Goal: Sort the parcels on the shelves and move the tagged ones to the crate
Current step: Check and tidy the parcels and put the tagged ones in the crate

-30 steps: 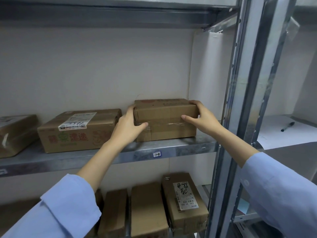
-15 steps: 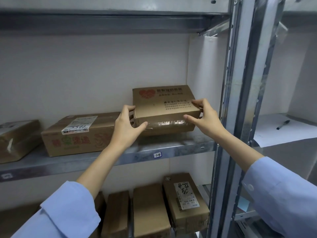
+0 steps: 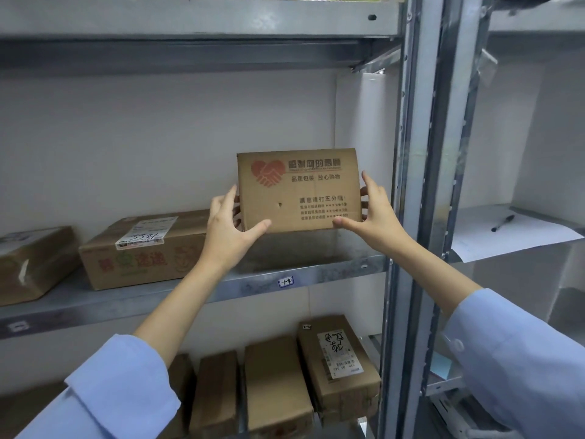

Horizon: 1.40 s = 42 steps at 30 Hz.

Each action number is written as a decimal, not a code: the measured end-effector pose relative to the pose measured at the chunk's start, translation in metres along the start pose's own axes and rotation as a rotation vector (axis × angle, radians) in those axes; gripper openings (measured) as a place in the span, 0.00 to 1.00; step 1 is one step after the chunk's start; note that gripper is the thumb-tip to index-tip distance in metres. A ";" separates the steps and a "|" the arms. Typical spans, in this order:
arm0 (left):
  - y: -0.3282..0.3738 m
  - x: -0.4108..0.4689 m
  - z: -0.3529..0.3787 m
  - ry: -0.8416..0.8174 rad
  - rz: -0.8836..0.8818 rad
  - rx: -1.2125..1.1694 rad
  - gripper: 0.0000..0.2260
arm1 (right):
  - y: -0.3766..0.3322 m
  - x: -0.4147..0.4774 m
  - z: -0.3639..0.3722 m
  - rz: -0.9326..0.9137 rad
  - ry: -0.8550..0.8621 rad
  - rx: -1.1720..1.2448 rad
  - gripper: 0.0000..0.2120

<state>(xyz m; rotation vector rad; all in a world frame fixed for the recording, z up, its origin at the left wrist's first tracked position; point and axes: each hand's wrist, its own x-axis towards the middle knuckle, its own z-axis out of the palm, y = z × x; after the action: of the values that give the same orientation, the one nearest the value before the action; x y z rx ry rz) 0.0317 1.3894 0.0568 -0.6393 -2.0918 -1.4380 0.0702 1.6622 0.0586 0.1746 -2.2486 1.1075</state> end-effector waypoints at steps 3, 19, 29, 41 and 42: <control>0.000 -0.003 -0.002 0.002 0.023 0.010 0.35 | -0.003 -0.004 0.000 -0.032 -0.021 0.019 0.43; 0.003 -0.010 -0.019 -0.026 0.050 0.048 0.39 | -0.010 -0.014 0.001 -0.079 -0.058 0.142 0.45; -0.001 -0.012 -0.018 -0.042 0.010 0.021 0.37 | -0.006 -0.015 -0.004 0.020 -0.056 0.184 0.42; -0.001 -0.014 -0.018 -0.019 0.028 0.039 0.42 | -0.011 -0.017 -0.005 -0.021 -0.029 0.159 0.42; -0.001 -0.014 -0.018 -0.017 0.033 0.034 0.42 | -0.011 -0.017 -0.005 -0.028 -0.033 0.162 0.41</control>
<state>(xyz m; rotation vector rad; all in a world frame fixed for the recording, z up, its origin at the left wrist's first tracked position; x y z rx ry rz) 0.0444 1.3706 0.0521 -0.6717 -2.1047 -1.3801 0.0899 1.6561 0.0587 0.2915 -2.1776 1.2804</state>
